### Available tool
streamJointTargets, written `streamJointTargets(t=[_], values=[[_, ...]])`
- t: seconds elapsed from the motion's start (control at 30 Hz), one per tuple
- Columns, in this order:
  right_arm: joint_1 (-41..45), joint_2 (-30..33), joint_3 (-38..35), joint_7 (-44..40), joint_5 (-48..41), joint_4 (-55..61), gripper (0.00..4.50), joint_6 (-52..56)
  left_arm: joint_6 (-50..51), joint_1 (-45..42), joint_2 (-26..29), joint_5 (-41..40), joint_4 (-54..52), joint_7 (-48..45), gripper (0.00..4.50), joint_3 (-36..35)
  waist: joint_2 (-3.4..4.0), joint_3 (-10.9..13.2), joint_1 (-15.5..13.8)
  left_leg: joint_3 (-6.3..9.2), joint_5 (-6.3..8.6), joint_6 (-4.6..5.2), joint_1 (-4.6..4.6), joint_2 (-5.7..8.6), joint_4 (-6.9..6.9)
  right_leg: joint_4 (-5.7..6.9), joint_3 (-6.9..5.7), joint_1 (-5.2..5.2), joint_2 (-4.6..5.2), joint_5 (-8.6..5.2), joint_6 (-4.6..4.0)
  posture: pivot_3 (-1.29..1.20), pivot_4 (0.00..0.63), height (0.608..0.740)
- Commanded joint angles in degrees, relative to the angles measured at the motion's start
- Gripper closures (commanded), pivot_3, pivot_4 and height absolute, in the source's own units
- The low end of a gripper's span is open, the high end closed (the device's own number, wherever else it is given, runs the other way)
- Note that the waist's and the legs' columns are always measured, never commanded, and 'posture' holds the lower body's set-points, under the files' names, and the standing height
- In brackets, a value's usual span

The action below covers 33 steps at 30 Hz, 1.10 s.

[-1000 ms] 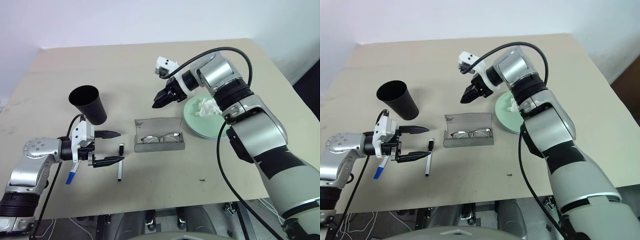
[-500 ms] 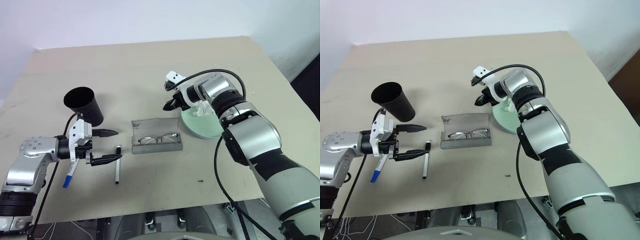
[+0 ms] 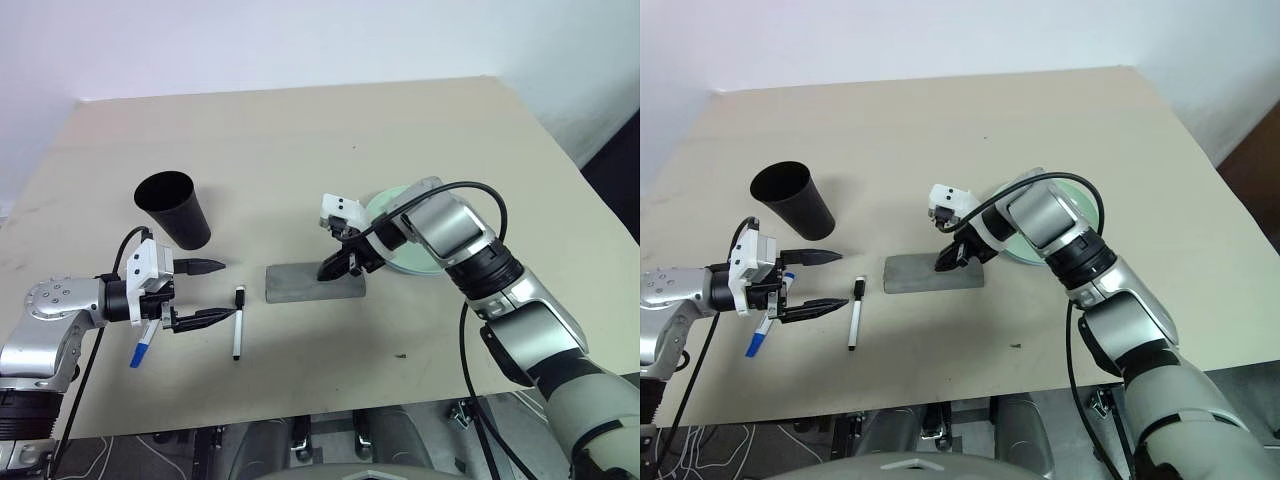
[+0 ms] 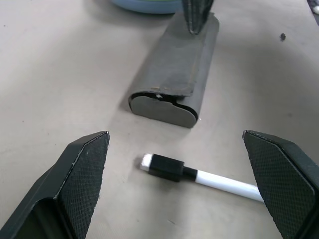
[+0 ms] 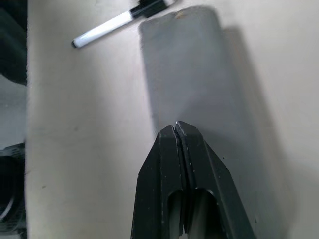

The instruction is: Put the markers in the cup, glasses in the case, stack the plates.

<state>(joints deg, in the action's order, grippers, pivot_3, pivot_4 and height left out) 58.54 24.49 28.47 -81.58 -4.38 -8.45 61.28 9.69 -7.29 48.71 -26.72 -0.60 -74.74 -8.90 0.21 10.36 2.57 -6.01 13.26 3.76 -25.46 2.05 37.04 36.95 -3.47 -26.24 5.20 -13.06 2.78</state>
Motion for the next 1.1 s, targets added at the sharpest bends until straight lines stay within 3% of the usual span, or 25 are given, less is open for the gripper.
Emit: streamJointTargets(t=[0.03, 0.27, 0.67, 0.87, 1.1], values=[[-1.3, 1.0, 0.1, 1.4, -3.1, 5.5, 4.46, 1.3, -0.4, -0.1, 1.3, -0.6, -0.1, 0.4, 0.0, -2.9, -0.02, 0.0, 0.0, 0.0, -0.01, -0.02, 0.0, 0.0, 0.0, 0.0, 0.0, -0.01, 0.0, 0.02, -0.03, 0.0, 0.15, 0.74], [-2.7, 0.8, 1.4, 5.5, -5.0, 4.4, 4.46, 0.3, 0.7, 2.0, 0.9, -1.7, -2.0, 1.5, 0.0, -4.7, -0.03, 0.0, 0.0, -0.04, -0.04, -0.06, 0.02, 0.0, 0.0, 0.01, 0.0, -0.03, 0.02, 0.02, -0.08, 0.0, 0.15, 0.74], [2.0, 0.8, -9.1, 2.1, -21.5, 5.5, 4.46, 6.4, 4.8, 8.9, 2.4, -4.8, -7.6, 3.1, 0.0, -11.0, -0.05, 0.0, 0.0, -0.02, -0.01, -0.02, 0.01, 0.0, -0.08, -0.01, -0.05, -0.06, 0.03, 0.07, 0.0, 0.0, 0.15, 0.74], [0.7, -1.2, -5.2, 6.4, -18.8, 0.3, 4.46, 2.2, 5.3, 10.4, 2.8, -5.0, -8.4, 4.1, 0.0, -12.9, -0.04, 0.0, 0.0, -0.03, -0.01, -0.01, -0.01, 0.0, -0.11, -0.09, -0.05, -0.06, 0.03, 0.01, -0.09, 0.0, 0.15, 0.74], [-3.4, 1.0, 2.7, 6.7, -13.4, 0.6, 4.46, -6.3, 5.7, 12.4, 2.9, -5.3, -9.4, 5.4, 0.0, -15.0, -0.04, 0.0, -0.1, -0.03, -0.01, -0.01, -0.01, 0.0, -0.16, -0.42, -0.07, -0.07, 0.03, 0.02, -0.09, 0.0, 0.15, 0.74]])
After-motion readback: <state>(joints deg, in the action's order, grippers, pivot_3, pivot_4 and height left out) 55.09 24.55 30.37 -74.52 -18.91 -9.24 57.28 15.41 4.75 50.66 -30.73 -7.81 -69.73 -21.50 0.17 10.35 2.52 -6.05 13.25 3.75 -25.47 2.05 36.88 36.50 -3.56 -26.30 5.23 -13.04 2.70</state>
